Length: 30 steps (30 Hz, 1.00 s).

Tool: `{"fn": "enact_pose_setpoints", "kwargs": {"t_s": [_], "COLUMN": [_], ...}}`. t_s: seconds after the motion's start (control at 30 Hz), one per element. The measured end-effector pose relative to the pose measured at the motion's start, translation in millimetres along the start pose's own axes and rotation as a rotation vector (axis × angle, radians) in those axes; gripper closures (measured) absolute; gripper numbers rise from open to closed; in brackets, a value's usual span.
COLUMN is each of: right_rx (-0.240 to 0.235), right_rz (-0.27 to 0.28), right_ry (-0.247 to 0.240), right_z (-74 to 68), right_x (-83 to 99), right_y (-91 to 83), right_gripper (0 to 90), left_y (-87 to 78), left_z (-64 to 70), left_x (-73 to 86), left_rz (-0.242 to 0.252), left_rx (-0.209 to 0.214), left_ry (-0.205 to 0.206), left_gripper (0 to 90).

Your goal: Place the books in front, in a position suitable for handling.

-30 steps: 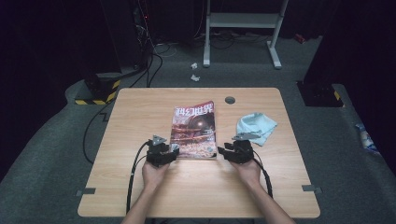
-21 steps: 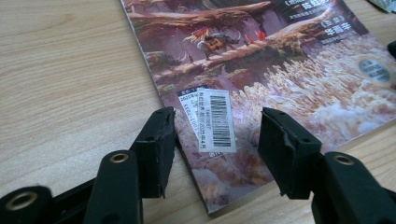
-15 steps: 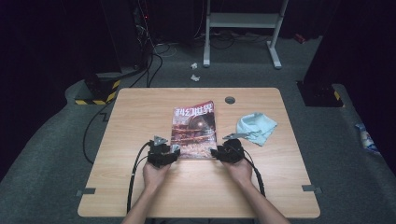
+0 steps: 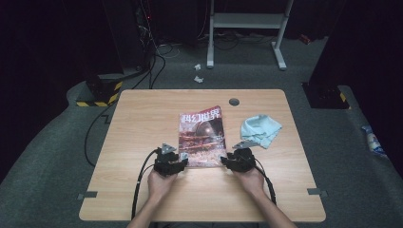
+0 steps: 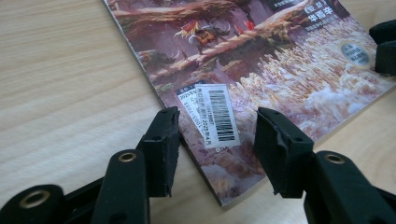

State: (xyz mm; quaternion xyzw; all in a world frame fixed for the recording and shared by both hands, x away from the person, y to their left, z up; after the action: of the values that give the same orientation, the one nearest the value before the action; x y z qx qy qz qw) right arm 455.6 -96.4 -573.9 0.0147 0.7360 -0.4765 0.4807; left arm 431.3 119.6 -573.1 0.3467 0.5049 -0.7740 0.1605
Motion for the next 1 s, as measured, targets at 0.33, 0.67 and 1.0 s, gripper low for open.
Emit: {"fn": "enact_pose_setpoints", "kwargs": {"t_s": [0.33, 0.67, 1.0], "right_rx": [0.004, 0.015, 0.027], "right_rz": [-0.007, -0.014, -0.016], "right_ry": [-0.048, -0.07, -0.139], "right_z": [2.5, 1.2, 2.9], "right_x": [27.6, 43.0, 40.6], "right_y": [-30.7, -47.9, -55.1], "right_gripper": [60.0, 59.9, 60.9], "left_y": [-6.0, -9.6, -2.0], "left_z": [33.9, 49.6, 33.3], "left_x": [17.2, 28.1, 13.0], "left_rz": [-0.026, -0.011, 0.052], "left_rx": [0.048, 0.097, 0.1], "left_ry": [0.066, 0.098, 0.075], "left_gripper": [50.3, 50.0, 36.1]}}
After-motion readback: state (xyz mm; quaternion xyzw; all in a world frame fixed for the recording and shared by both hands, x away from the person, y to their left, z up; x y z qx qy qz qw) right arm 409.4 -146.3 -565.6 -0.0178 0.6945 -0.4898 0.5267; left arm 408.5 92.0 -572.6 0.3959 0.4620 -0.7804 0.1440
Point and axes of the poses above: each handheld gripper's, and its own axes: y roughly forward along the jaws, x roughly out of its underside, z roughly to its right, the point moved 8 cm from there along y, roughly forward along the jaws, and after that the axes turned 7 degrees about -y, right-handed, at the moved point
